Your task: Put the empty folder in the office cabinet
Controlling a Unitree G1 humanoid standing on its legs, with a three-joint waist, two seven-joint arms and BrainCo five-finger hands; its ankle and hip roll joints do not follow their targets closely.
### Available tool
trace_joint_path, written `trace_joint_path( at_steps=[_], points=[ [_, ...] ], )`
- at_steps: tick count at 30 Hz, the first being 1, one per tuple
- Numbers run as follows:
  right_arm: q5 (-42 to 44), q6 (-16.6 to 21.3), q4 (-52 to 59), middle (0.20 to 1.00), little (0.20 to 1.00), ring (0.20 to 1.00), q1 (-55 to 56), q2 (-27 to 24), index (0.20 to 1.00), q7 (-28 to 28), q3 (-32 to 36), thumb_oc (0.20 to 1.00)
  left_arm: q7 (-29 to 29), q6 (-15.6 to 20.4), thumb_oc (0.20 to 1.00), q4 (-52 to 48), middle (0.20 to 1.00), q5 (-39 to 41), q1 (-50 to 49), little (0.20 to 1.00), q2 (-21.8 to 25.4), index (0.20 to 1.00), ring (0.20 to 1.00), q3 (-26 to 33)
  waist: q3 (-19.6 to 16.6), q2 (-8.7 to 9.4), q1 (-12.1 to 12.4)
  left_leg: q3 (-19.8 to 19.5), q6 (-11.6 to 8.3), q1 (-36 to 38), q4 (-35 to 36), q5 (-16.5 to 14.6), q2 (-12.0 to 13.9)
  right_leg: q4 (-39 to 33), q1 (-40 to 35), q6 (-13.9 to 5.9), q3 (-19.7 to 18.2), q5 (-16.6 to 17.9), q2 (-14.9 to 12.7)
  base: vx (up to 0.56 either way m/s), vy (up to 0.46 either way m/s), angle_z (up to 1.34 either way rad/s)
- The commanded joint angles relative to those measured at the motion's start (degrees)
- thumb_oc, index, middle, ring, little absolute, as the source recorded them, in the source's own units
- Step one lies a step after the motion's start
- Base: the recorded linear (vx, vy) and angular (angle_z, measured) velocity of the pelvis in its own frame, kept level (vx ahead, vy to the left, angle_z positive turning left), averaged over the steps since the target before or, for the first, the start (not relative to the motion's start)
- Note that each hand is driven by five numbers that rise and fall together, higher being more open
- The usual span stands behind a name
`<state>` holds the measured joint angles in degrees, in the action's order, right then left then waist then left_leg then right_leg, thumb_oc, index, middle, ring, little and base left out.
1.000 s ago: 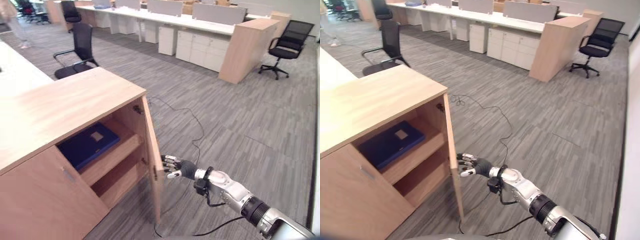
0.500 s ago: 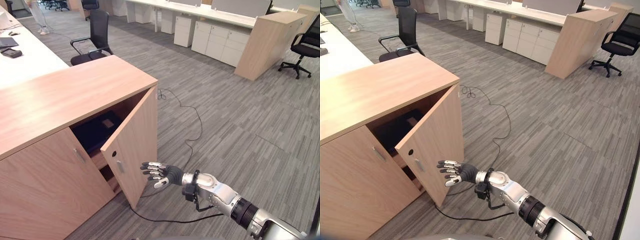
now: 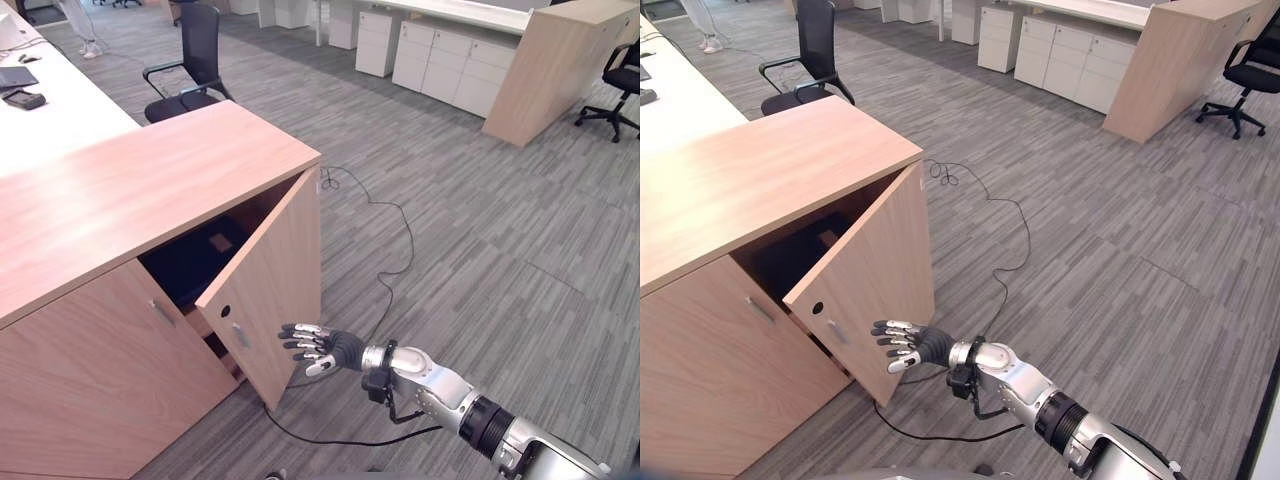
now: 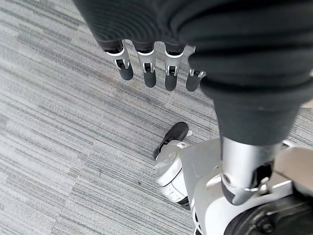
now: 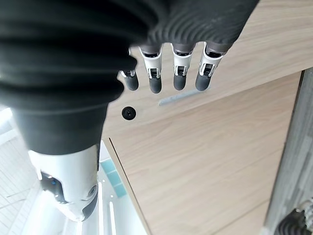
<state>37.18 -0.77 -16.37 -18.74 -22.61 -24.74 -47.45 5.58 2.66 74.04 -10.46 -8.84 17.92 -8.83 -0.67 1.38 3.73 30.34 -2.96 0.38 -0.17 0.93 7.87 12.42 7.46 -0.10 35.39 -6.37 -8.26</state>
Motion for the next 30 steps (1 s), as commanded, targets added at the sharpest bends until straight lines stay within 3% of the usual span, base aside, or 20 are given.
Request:
trace_joint_path(
  at_steps=[1,8,15,30],
  points=[
    [2.92,2.15,-0.71,1.0,1.0,1.0,-0.82,3.84,1.0,0.17,1.25,1.0,-0.39,0.24,1.0,1.8,1.0,0.38,-0.48,1.0,1.11,1.0,1.0,0.57,-0.69,4.11,0.58,0.24,-0.37,-3.19,1.66,2.03,-0.92,-10.92,-5.54,-4.56,-0.32,8.28,-2.08,0.0,0.0,0.0],
    [0.72,2.31,-2.94,1.0,1.0,1.0,-0.71,4.83,1.0,0.94,1.58,1.0,-0.46,0.16,1.0,1.9,1.0,-0.05,-0.73,1.0,1.02,1.0,1.0,0.24,-0.75,3.84,0.53,0.16,-0.35,-3.1,1.59,1.95,-0.89,-10.89,-5.75,-4.49,-0.32,8.01,-2.07,0.0,0.0,0.0],
    [-15.2,1.64,-17.66,1.0,1.0,1.0,-0.88,6.16,1.0,3.15,2.0,1.0,0.21,-0.61,1.0,2.21,1.0,0.76,-0.74,1.0,0.72,1.0,1.0,-0.5,-0.74,3.42,0.52,-0.21,-0.17,-3.15,1.65,1.76,-1.12,-11.15,-5.95,-4.49,-0.32,7.96,-2.06,0.0,0.0,0.0],
    [-28.86,1.08,-38.44,1.0,1.0,1.0,-0.03,10.01,1.0,6.46,7.77,1.0,1.03,-1.43,1.0,2.1,1.0,0.17,-0.03,1.0,1.59,1.0,1.0,-2.89,-1.55,2.6,0.46,-1.0,0.07,-3.03,1.78,1.65,-1.58,-11.73,-6.68,-4.34,-0.38,7.65,-1.85,0.0,-0.003,0.0]
  ],
)
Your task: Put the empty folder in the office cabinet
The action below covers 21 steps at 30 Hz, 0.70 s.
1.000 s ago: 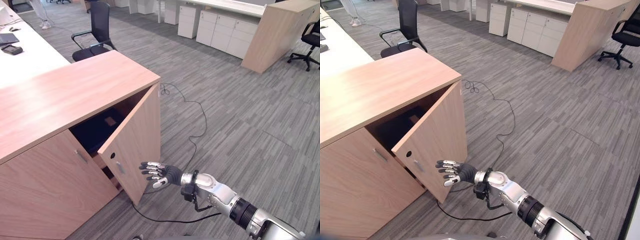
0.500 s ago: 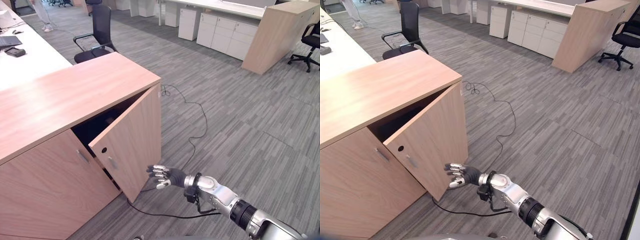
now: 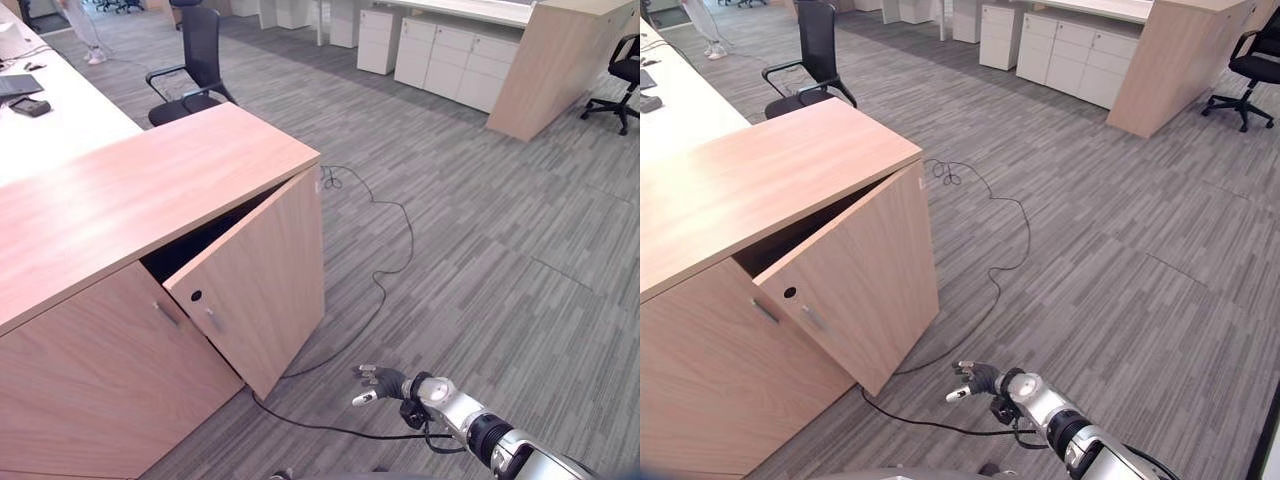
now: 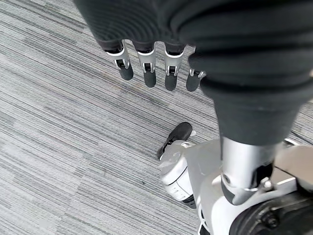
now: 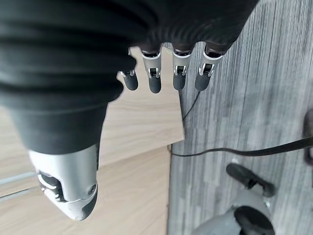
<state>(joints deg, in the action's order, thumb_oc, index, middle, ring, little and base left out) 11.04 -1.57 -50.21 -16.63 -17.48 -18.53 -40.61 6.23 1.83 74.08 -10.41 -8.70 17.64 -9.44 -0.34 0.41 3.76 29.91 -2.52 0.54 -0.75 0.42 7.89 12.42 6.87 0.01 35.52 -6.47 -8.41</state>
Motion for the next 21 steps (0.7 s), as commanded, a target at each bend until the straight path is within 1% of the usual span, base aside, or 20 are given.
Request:
trace_joint_path(
  at_steps=[1,3,4,6,7,8,10,11,17,21],
  points=[
    [-3.56,1.86,-5.28,1.0,1.0,1.0,-2.03,5.14,1.0,0.19,0.96,1.0,0.52,-0.69,1.0,1.87,1.0,-0.02,-0.04,1.0,1.97,1.0,1.0,-2.36,-1.95,3.51,0.42,-0.6,-0.33,-3.16,2.34,2.12,-1.64,-11.76,-6.15,-4.44,-0.56,7.74,-1.69,0.0,0.0,0.0],
    [-4.83,1.9,-5.98,1.0,1.0,1.0,-1.96,5.27,1.0,0.25,0.84,1.0,0.57,-0.77,1.0,1.79,1.0,-0.13,0.05,1.0,2.09,1.0,1.0,-2.44,-1.98,3.45,0.4,-0.58,-0.32,-3.07,2.36,2.09,-1.69,-11.76,-6.17,-4.45,-0.55,7.73,-1.7,0.0,0.0,0.0],
    [-7.83,1.92,-7.55,1.0,1.0,1.0,-1.76,5.48,1.0,0.42,0.35,1.0,0.68,-0.78,1.0,1.62,1.0,-0.34,0.29,1.0,2.2,1.0,1.0,-2.64,-2.03,3.35,0.4,-0.66,-0.25,-3.01,2.36,2.0,-1.74,-11.8,-6.23,-4.42,-0.57,7.66,-1.69,0.0,0.0,0.0],
    [-9.28,2.18,-8.29,1.0,1.0,1.0,-1.8,5.72,1.0,0.46,0.09,1.0,0.73,-0.8,1.0,1.53,1.0,-0.38,0.37,1.0,2.31,1.0,1.0,-2.73,-2.06,3.36,0.4,-0.67,-0.23,-2.97,2.38,1.96,-1.78,-11.87,-6.32,-4.43,-0.55,7.63,-1.65,0.02,-0.012,0.0],
    [-12.21,2.03,-10.19,1.0,1.0,1.0,-1.53,6.21,1.0,0.63,-0.33,1.0,0.87,-0.97,1.0,1.38,1.0,-0.62,0.64,1.0,2.4,1.0,1.0,-2.87,-2.07,3.22,0.49,-0.85,-0.14,-2.96,2.41,1.82,-1.87,-11.91,-6.39,-4.45,-0.46,7.53,-1.64,0.0,0.0,0.0],
    [-12.23,2.05,-10.22,1.0,1.0,1.0,-1.54,6.24,1.0,0.63,-0.32,1.0,0.87,-0.97,1.0,1.37,1.0,-0.62,0.63,1.0,2.42,1.0,1.0,-2.87,-2.07,3.23,0.47,-0.86,-0.13,-2.96,2.4,1.81,-1.87,-11.91,-6.39,-4.45,-0.45,7.53,-1.64,0.05,-0.04,0.0],
    [-14.63,2.2,-12.27,1.0,1.0,1.0,-1.25,7.02,1.0,1.08,-0.4,1.0,0.92,-0.93,1.0,1.27,1.0,-0.77,0.85,1.0,2.61,1.0,1.0,-2.89,-1.7,2.84,0.81,-1.33,0.05,-3.43,2.39,1.67,-2.02,-11.77,-6.01,-4.6,-0.48,7.41,-1.89,0.03,-0.014,0.02],
    [-15.91,2.26,-13.49,1.0,1.0,1.0,-1.09,7.66,1.0,1.96,-0.01,1.0,0.95,-0.89,1.0,1.3,1.0,-1.32,0.76,1.0,2.72,1.0,1.0,-3.04,-1.61,2.33,1.08,-1.41,0.24,-3.53,2.33,1.41,-2.2,-11.76,-5.88,-4.71,-0.37,7.33,-2.2,0.05,-0.005,0.04],
    [-15.04,2.44,-13.66,1.0,1.0,1.0,-2.52,8.77,1.0,4.97,1.11,1.0,-0.06,-0.75,1.0,0.17,1.0,-0.09,2.25,1.0,2.95,1.0,1.0,-3.95,0.62,0.76,1.53,-1.56,0.64,-4.45,1.49,0.97,-2.33,-10.47,-4.82,-4.74,-0.6,7.06,-3.26,0.01,0.008,0.03],
    [-15.08,2.43,-14.34,1.0,1.0,1.0,-4.68,8.98,1.0,7.23,1.28,1.0,-1.31,-0.25,1.0,-1.84,1.0,2.3,4.86,1.0,3.3,1.0,1.0,-5.47,4.01,-0.33,1.8,-1.61,0.55,-6.1,0.64,1.42,-1.91,-9.49,-3.31,-4.68,-0.66,7.23,-3.73,-0.06,0.005,0.09]
  ],
)
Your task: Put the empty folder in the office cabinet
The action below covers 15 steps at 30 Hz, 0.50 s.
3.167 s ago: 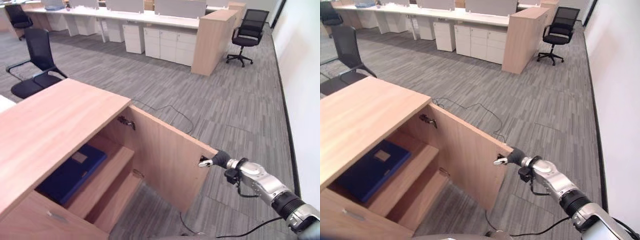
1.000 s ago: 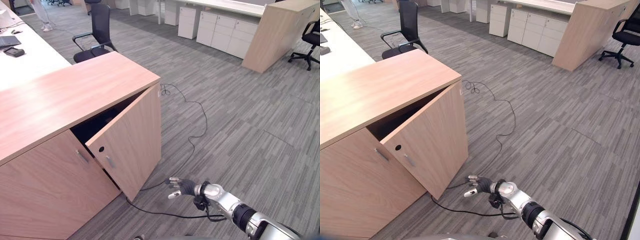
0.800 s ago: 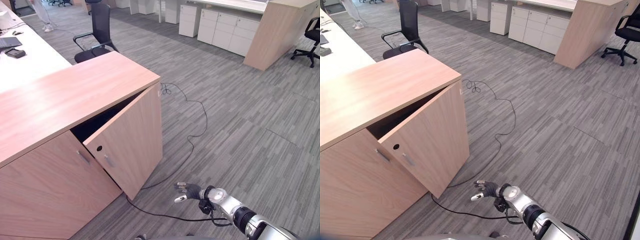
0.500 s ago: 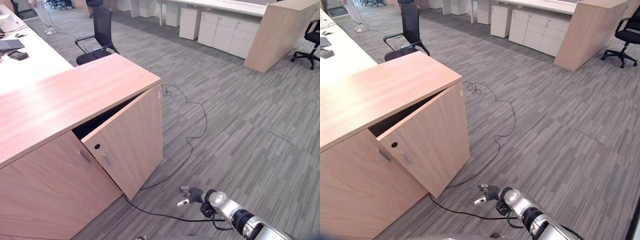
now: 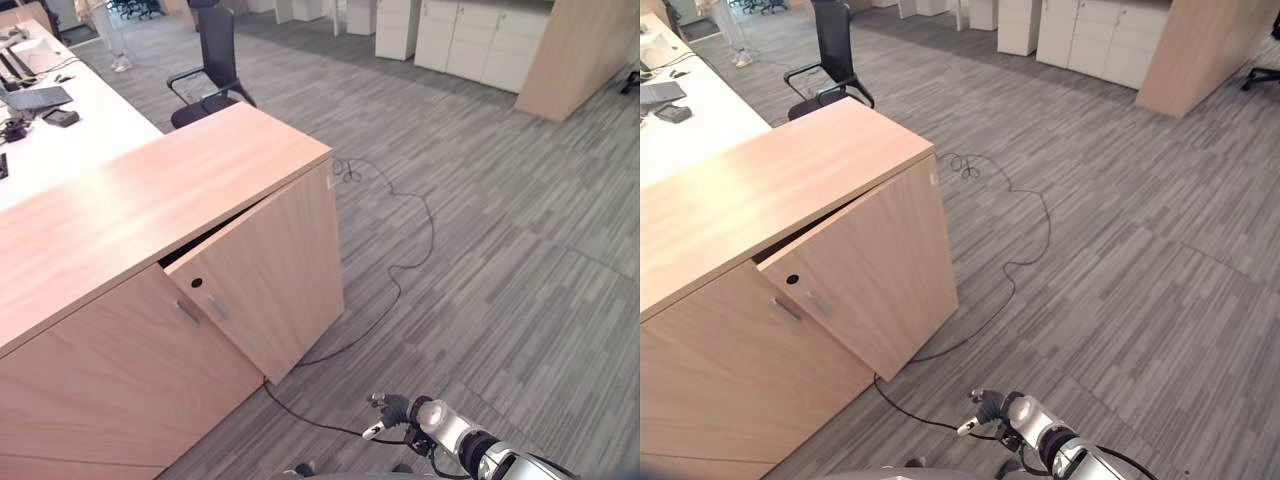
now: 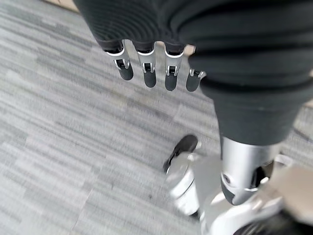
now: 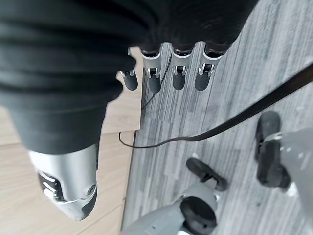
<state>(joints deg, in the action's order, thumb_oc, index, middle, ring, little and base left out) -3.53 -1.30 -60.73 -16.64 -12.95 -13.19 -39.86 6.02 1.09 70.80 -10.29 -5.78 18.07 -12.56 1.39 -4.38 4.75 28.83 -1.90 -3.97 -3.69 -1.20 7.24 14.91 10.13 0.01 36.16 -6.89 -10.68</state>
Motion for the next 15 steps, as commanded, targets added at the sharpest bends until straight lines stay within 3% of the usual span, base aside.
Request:
trace_joint_path(
  at_steps=[1,8,13,15],
  points=[
    [-0.52,2.19,-3.89,1.0,1.0,1.0,-4.78,4.45,1.0,1.91,0.59,1.0,-1.11,0.48,1.0,1.46,1.0,2.22,2.04,1.0,2.86,1.0,1.0,-2.39,2.36,4.44,0.83,-0.55,-0.07,-1.62,3.53,3.03,-1.25,-11.95,-6.56,-4.68,-1.29,7.65,-1.47,-0.08,0.005,0.06],
    [0.71,2.19,-5.94,1.0,1.0,1.0,-7.19,5.28,1.0,5.05,1.57,1.0,-2.86,1.65,1.0,-1.18,1.0,3.97,4.55,1.0,2.16,1.0,1.0,-6.49,7.04,2.82,1.27,-1.29,-0.29,-4.76,2.86,4.04,-0.73,-11.48,-3.74,-4.61,-1.19,8.4,-1.7,-0.08,0.012,0.06],
    [2.19,1.82,-8.11,1.0,1.0,1.0,-13.24,4.61,1.0,7.66,2.35,1.0,-0.23,1.94,1.0,-18.62,1.0,10.21,2.76,1.0,3.91,1.0,1.0,-12.06,13.47,-0.39,2.83,-3.6,0.23,-11.52,-0.46,4.1,-0.73,-7.41,2.46,-4.34,-1.07,8.54,-3.45,-0.21,0.056,0.09],
    [3.17,1.51,-7.8,1.0,1.0,1.0,-17.19,3.75,1.0,8.79,2.42,1.0,0.12,1.68,1.0,-26.97,1.0,13.54,3.47,1.0,6.92,1.0,1.0,-13.49,17.4,-2.48,3.57,-5.02,1.42,-18.93,-6.93,2.63,-0.45,-0.15,9.43,-3.26,-1.05,6.91,-6.51,-0.25,0.071,0.21]
  ],
)
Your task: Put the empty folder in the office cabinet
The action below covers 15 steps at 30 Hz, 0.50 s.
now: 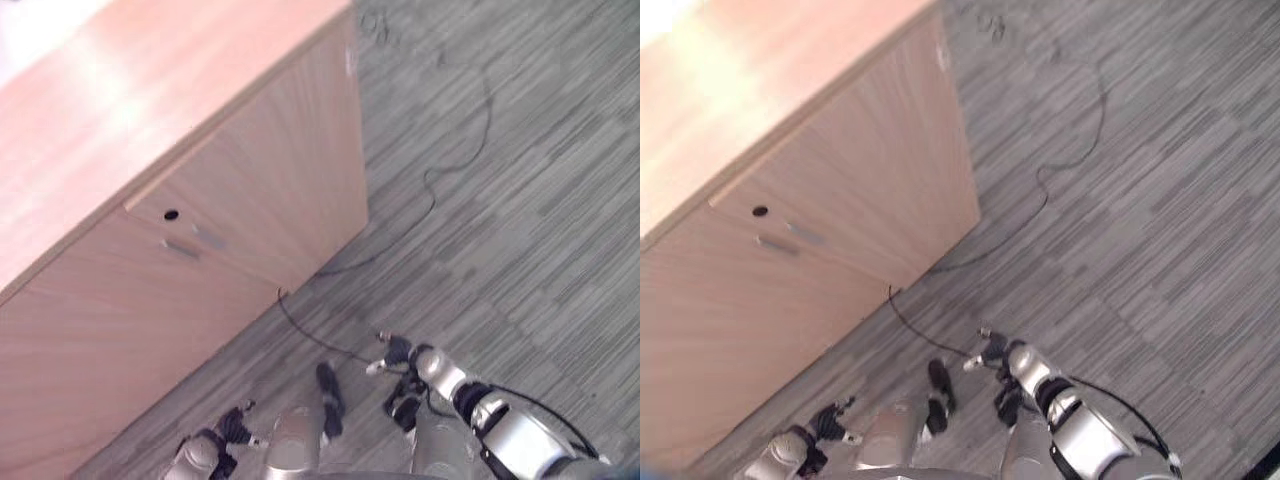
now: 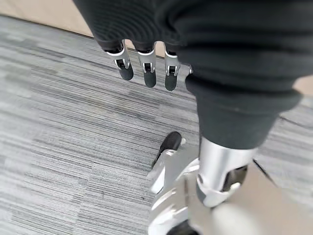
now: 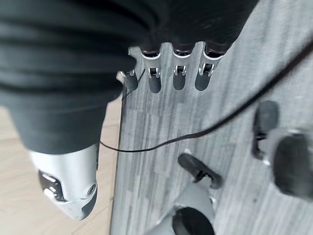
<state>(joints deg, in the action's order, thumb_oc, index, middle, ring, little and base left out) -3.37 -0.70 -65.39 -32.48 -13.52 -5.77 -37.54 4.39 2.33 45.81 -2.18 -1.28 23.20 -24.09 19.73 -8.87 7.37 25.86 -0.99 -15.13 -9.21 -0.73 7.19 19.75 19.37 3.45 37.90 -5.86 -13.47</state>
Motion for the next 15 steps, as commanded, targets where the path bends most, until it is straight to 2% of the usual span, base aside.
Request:
trace_joint_path(
  at_steps=[1,5,9,10,15],
  points=[
    [3.28,0.86,-3.29,1.0,1.0,1.0,-1.68,4.31,1.0,1.68,0.29,1.0,1.61,0.46,1.0,-2.73,1.0,5.82,-1.01,1.0,2.07,1.0,1.0,-1.9,-0.8,1.87,1.13,-2.18,0.68,-8.85,-2.19,2.0,-0.42,-4.06,1.05,-6.52,-2.77,5.59,-4.14,-0.11,0.037,0.23],
    [3.31,0.63,-4.41,1.0,1.0,1.0,-3.13,5.09,1.0,3.08,0.54,1.0,1.1,0.16,1.0,-4.37,1.0,7.08,-0.51,1.0,2.36,1.0,1.0,-2.04,-1.54,2.16,2.0,-2.99,0.83,-10.02,-0.98,2.38,-1.06,-3.65,2.16,-6.36,-1.9,5.08,-4.45,0.01,0.008,0.25],
    [-1.01,0.34,-6.19,1.0,1.0,1.0,-3.48,5.49,1.0,4.14,-1.1,1.0,1.3,0.02,1.0,-4.96,1.0,6.95,-1.07,1.0,2.34,1.0,1.0,-2.51,-1.98,2.43,2.23,-3.23,0.65,-9.08,0.49,2.54,-1.53,-4.95,1.36,-6.58,-1.52,5.32,-3.94,0.01,0.001,-0.02],
    [-6.61,-0.26,-8.1,1.0,1.0,1.0,-4.24,5.6,1.0,4.96,-3.14,1.0,1.13,-0.06,1.0,-5.37,1.0,6.77,-1.26,1.0,2.49,1.0,1.0,-2.75,-1.75,2.38,2.54,-3.38,0.58,-9.23,0.66,2.5,-1.73,-5.16,1.36,-6.61,-1.31,5.34,-3.86,-0.01,-0.012,0.04],
    [-21.66,-2.73,-14.0,1.0,1.0,1.0,-3.81,4.54,1.0,5.15,-6.95,1.0,2.27,-0.62,1.0,-7.54,1.0,6.27,-1.78,1.0,3.41,1.0,1.0,-2.59,-0.58,1.4,3.49,-3.95,0.45,-8.91,1.76,2.88,-2.45,-5.41,1.4,-6.87,-0.63,5.67,-3.87,0.0,-0.002,0.01]
  ],
)
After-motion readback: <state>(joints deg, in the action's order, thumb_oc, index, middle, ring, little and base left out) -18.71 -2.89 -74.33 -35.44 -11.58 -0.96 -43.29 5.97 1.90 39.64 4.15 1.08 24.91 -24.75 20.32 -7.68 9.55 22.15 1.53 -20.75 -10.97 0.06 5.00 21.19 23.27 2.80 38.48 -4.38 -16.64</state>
